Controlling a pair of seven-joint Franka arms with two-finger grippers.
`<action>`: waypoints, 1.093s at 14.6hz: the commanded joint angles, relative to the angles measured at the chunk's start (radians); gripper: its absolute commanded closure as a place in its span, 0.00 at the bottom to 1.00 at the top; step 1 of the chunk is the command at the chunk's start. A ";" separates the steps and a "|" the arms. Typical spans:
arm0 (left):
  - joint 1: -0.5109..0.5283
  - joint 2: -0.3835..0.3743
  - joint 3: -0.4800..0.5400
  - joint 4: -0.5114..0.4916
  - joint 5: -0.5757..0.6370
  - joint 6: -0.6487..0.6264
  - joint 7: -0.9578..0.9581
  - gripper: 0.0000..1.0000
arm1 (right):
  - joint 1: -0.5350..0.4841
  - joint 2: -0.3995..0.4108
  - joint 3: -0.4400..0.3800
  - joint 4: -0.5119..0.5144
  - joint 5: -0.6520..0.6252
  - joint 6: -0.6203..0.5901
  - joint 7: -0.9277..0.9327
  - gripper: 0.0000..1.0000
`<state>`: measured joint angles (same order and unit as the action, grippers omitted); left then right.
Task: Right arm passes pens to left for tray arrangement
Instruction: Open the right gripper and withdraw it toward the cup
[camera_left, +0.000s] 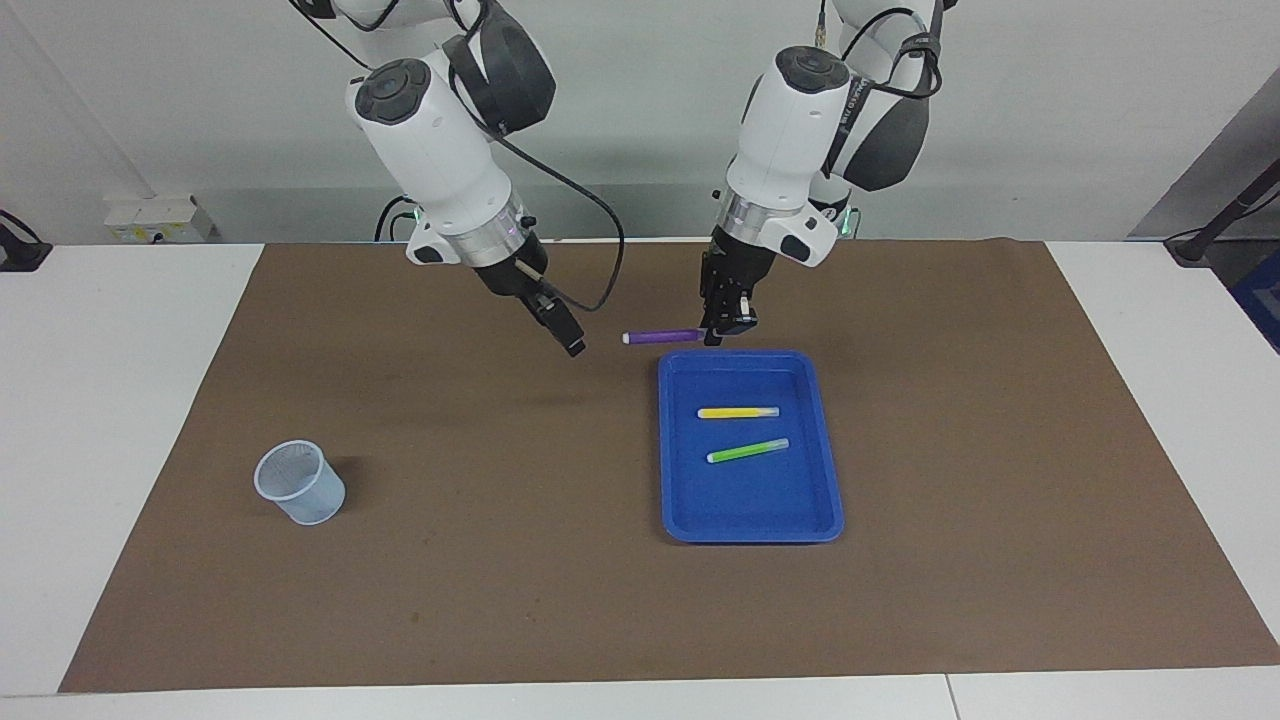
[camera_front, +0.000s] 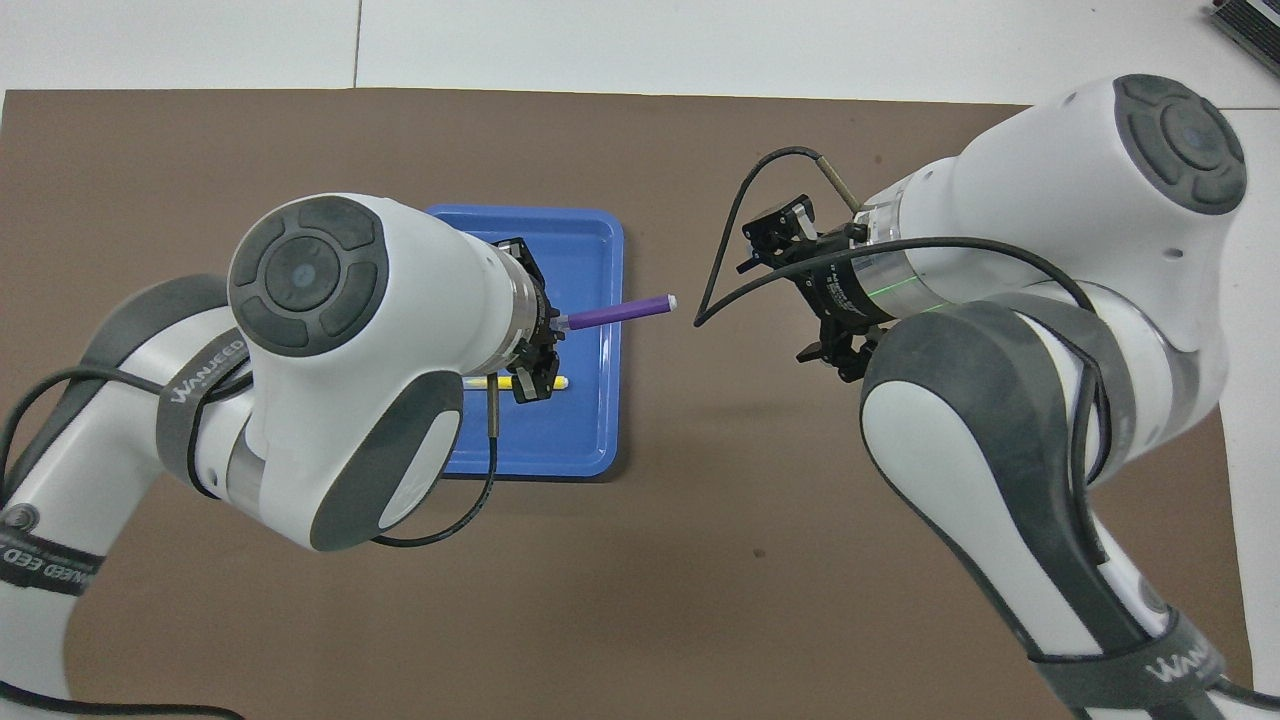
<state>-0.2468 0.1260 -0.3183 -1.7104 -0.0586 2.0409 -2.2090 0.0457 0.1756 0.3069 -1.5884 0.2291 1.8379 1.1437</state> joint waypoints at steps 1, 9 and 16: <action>0.047 0.001 -0.002 -0.030 0.003 0.004 0.093 0.97 | -0.012 -0.069 -0.047 -0.074 -0.027 -0.029 -0.255 0.00; 0.149 0.035 -0.001 -0.120 0.032 0.122 0.331 0.97 | -0.009 -0.171 -0.204 -0.150 -0.209 -0.089 -0.749 0.00; 0.156 0.253 0.001 0.030 0.166 0.121 0.342 0.97 | -0.006 -0.166 -0.253 0.008 -0.290 -0.262 -0.897 0.00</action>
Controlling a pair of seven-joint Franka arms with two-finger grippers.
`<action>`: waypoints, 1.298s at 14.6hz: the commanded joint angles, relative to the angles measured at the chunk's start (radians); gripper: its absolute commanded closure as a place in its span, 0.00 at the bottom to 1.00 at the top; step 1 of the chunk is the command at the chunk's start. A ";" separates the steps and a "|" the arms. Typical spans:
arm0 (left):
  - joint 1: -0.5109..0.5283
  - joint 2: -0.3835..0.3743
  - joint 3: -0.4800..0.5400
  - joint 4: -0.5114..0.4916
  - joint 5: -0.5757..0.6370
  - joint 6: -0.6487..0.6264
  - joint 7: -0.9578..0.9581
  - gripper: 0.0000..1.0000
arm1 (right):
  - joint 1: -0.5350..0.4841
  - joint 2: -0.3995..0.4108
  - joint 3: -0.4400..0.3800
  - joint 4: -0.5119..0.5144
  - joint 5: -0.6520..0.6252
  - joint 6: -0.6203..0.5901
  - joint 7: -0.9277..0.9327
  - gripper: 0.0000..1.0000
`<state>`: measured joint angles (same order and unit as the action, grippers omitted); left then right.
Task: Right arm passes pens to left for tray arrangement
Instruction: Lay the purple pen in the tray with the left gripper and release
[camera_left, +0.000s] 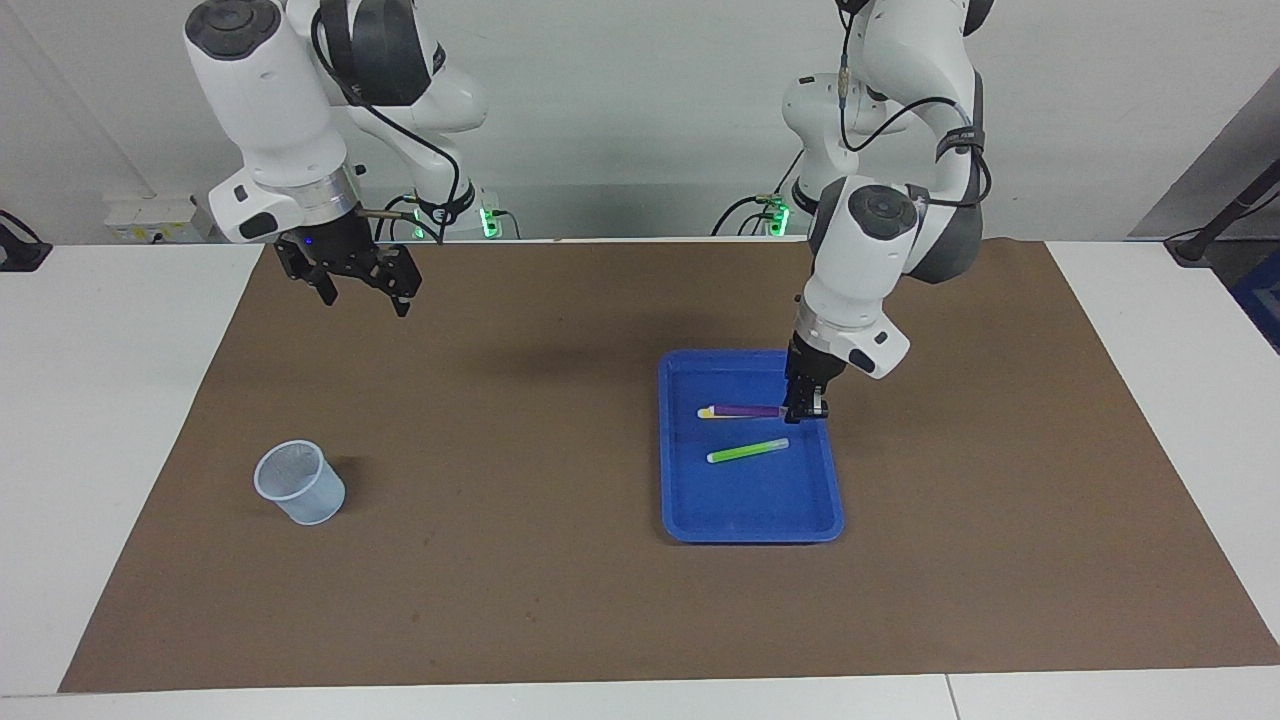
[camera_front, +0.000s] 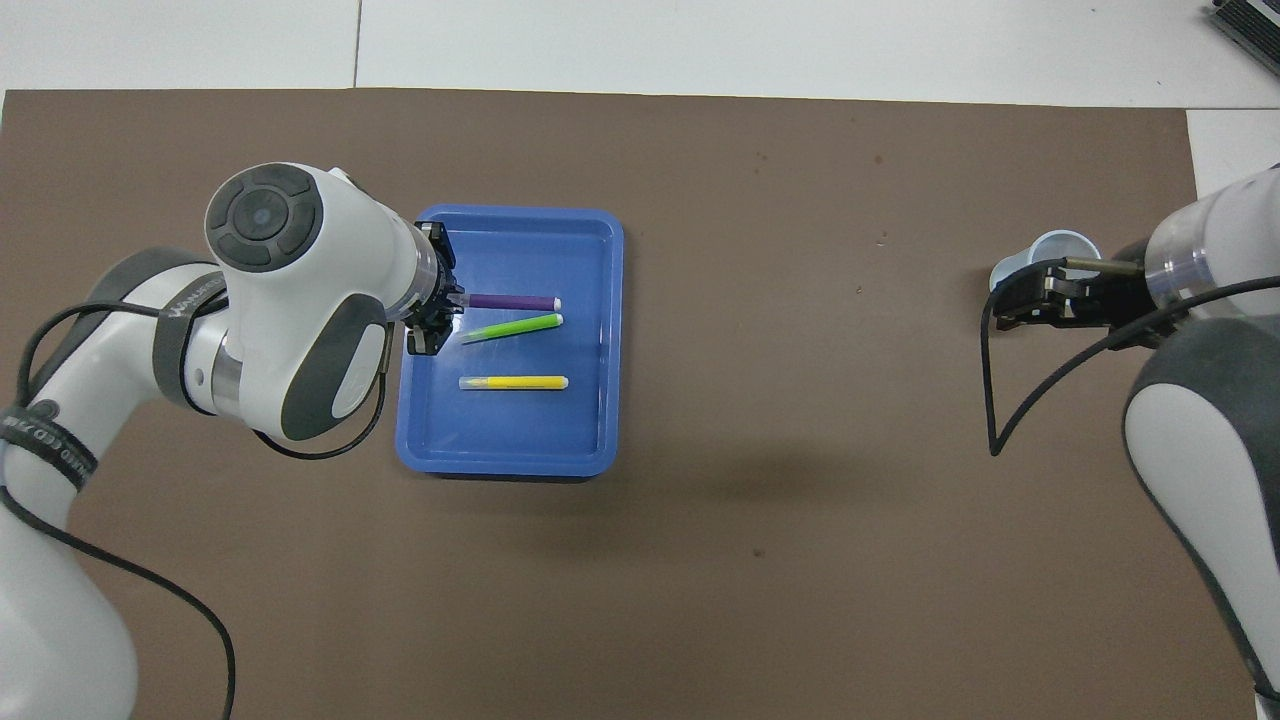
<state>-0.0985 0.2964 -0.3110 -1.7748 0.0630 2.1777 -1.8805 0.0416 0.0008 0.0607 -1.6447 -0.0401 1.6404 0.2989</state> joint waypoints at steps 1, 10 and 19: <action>0.008 0.114 -0.007 0.121 0.070 -0.012 0.014 0.97 | -0.002 0.013 -0.010 0.090 -0.030 -0.092 -0.066 0.00; 0.016 0.208 -0.007 0.129 0.113 0.053 0.011 0.97 | -0.014 0.022 -0.004 0.128 -0.014 -0.183 -0.130 0.00; 0.016 0.216 -0.005 0.106 0.116 0.112 -0.042 0.97 | -0.014 0.011 -0.010 0.108 0.040 -0.180 -0.149 0.00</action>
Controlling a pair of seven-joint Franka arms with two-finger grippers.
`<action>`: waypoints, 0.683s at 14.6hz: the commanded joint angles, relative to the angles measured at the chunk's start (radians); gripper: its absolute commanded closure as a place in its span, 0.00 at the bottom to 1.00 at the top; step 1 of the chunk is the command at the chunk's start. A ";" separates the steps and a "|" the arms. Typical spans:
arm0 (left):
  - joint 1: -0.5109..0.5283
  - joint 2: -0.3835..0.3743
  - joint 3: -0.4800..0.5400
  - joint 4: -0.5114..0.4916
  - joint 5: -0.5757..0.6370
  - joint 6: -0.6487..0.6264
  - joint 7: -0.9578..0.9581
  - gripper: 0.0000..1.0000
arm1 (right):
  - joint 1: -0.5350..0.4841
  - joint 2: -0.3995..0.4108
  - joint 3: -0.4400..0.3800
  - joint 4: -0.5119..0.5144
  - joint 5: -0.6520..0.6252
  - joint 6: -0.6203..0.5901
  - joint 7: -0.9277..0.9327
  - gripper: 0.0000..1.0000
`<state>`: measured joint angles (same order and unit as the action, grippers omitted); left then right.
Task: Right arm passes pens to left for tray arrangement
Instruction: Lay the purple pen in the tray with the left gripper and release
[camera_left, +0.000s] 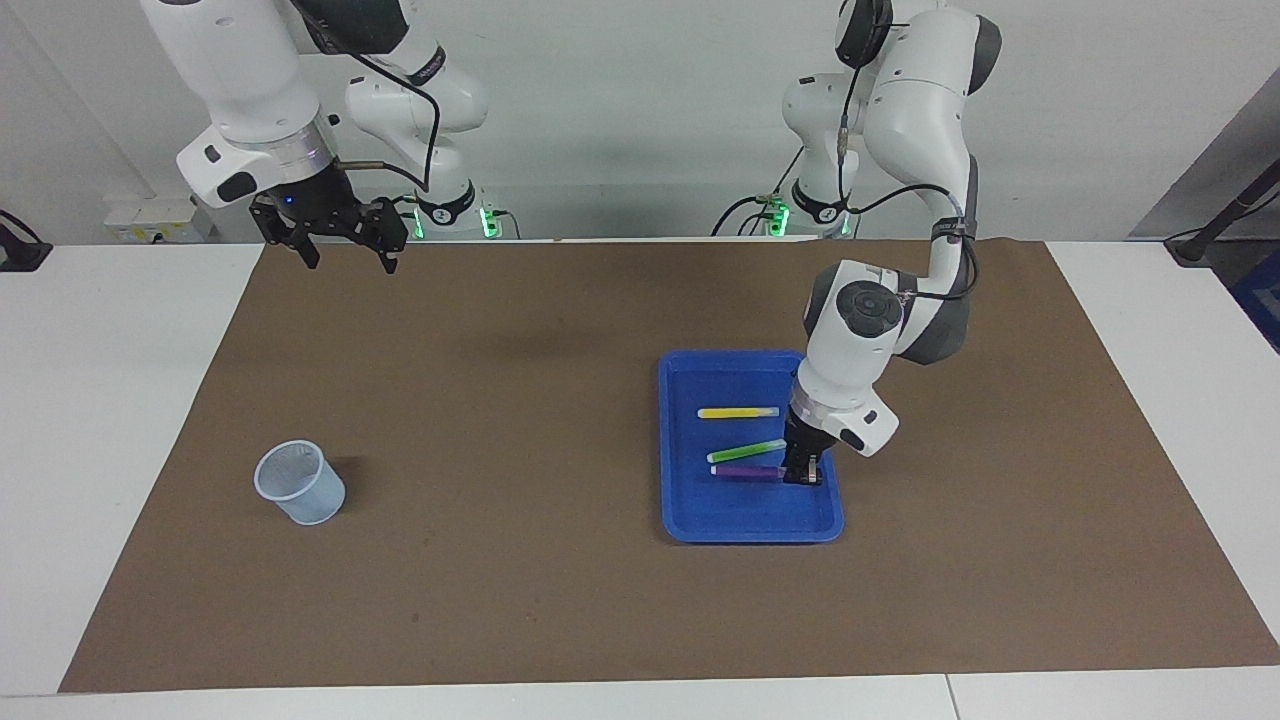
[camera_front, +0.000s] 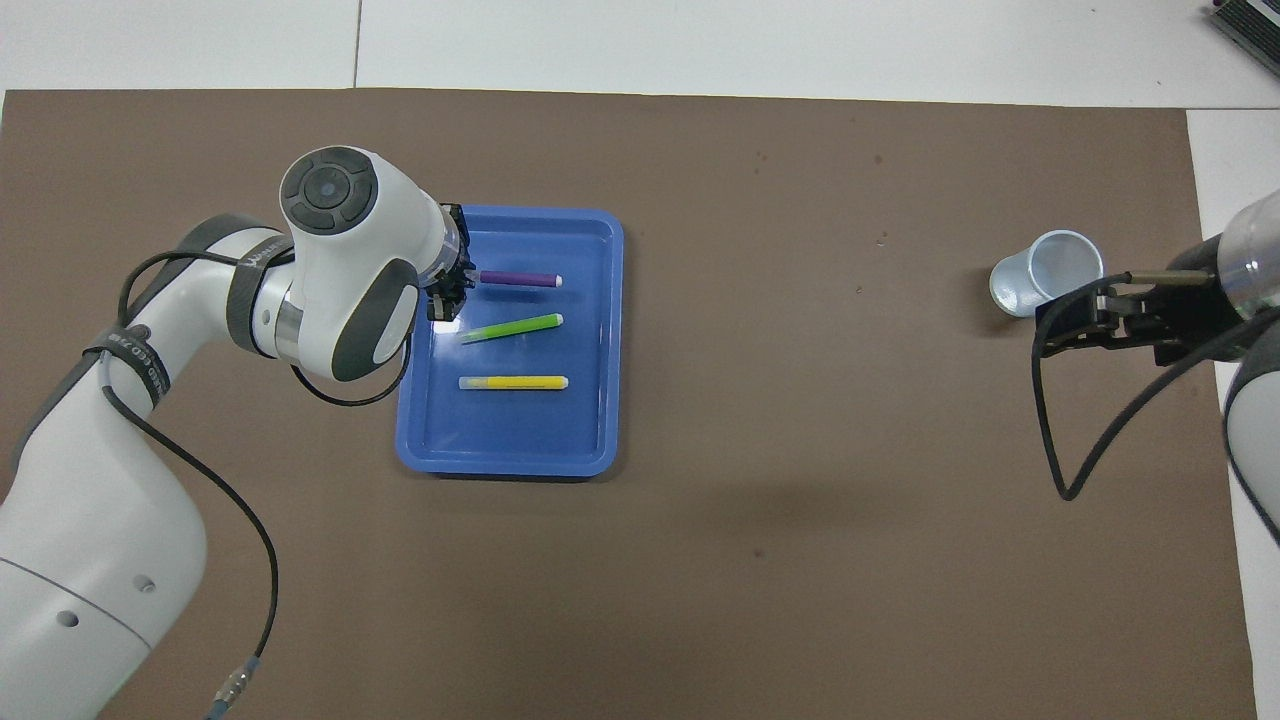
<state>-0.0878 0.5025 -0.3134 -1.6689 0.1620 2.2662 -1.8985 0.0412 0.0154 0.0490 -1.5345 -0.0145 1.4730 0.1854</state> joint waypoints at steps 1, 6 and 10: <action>0.005 0.010 -0.001 -0.014 0.018 0.032 -0.036 0.97 | -0.014 -0.003 0.003 -0.003 0.015 -0.013 -0.035 0.00; -0.003 0.005 0.001 -0.072 0.024 0.104 -0.090 0.97 | -0.015 -0.003 0.003 -0.003 0.016 -0.010 -0.029 0.00; -0.004 -0.001 0.004 -0.088 0.037 0.095 -0.090 0.97 | -0.014 -0.005 0.003 -0.003 0.028 -0.017 -0.032 0.00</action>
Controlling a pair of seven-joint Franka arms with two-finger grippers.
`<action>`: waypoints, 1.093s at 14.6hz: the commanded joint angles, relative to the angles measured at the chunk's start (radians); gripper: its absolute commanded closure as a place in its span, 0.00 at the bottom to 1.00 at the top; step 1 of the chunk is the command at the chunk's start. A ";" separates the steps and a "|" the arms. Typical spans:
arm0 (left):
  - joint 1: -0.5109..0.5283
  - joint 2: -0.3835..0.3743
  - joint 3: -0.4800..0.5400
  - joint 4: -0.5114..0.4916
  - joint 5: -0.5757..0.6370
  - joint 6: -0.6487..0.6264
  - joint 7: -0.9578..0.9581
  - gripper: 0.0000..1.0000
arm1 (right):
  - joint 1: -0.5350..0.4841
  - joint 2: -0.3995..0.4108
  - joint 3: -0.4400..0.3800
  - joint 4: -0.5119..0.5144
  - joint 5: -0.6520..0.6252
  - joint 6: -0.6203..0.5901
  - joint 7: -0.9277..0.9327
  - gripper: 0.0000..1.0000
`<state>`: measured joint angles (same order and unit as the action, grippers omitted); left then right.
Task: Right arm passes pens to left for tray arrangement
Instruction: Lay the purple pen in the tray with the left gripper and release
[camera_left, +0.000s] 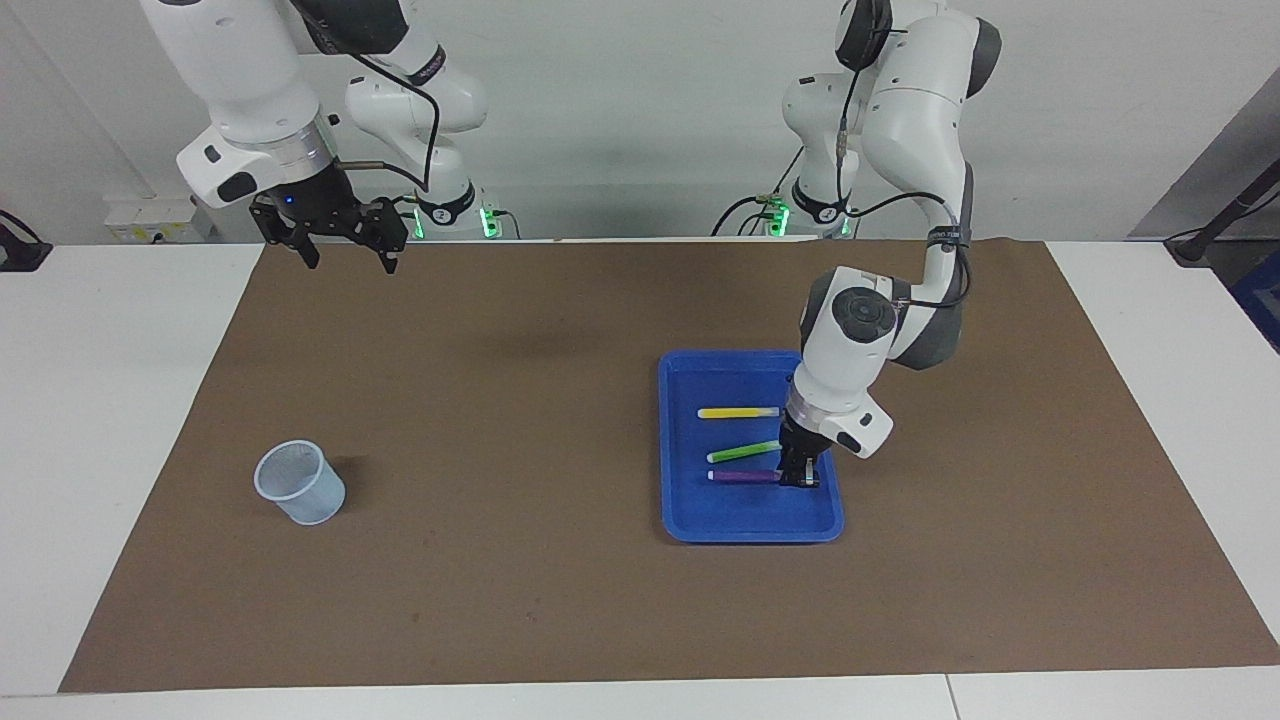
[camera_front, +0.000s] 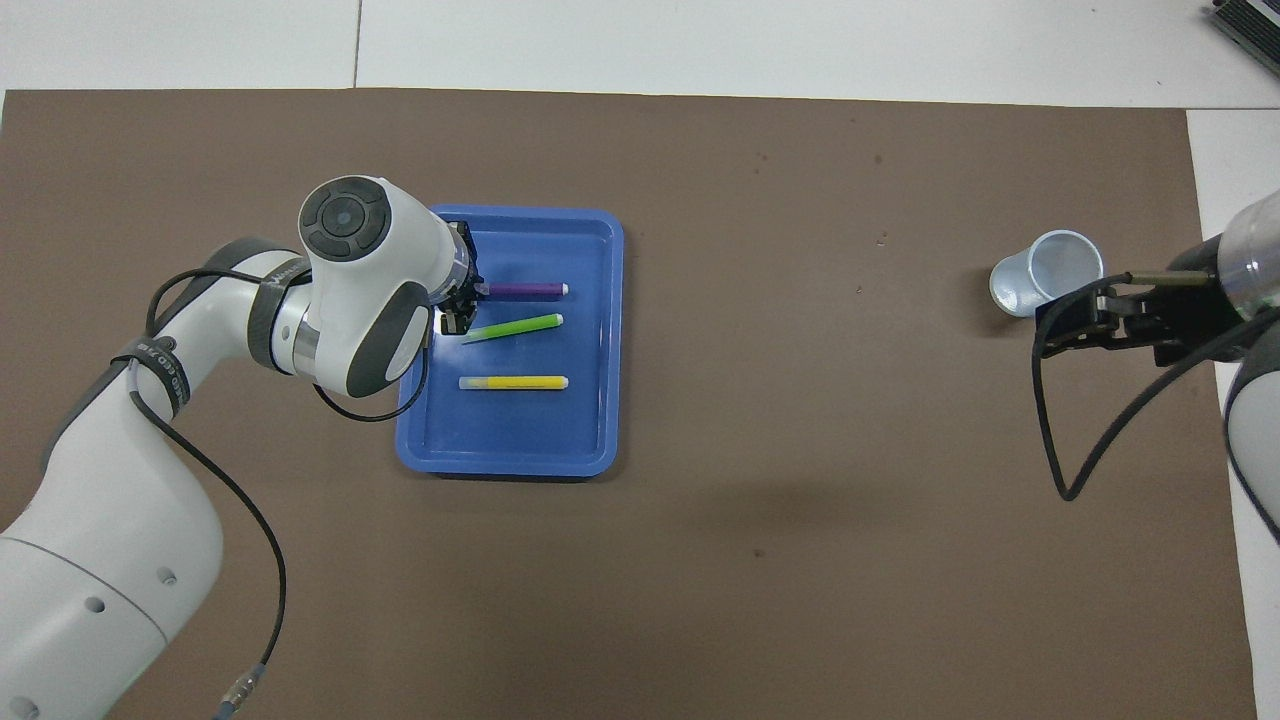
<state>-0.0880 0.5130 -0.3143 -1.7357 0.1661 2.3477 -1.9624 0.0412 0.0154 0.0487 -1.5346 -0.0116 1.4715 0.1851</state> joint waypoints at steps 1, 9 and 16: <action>-0.003 -0.013 0.004 -0.022 0.041 0.009 -0.024 0.97 | -0.014 -0.003 0.003 -0.002 0.027 -0.014 -0.032 0.00; 0.001 -0.019 0.006 -0.047 0.053 0.009 -0.026 0.97 | -0.014 -0.003 0.003 -0.002 0.028 -0.014 -0.032 0.00; 0.005 -0.021 0.004 -0.048 0.059 0.007 -0.024 0.95 | -0.015 -0.005 0.002 -0.002 0.028 -0.016 -0.032 0.00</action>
<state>-0.0878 0.5121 -0.3131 -1.7538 0.1964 2.3475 -1.9648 0.0412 0.0154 0.0487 -1.5346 -0.0061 1.4707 0.1851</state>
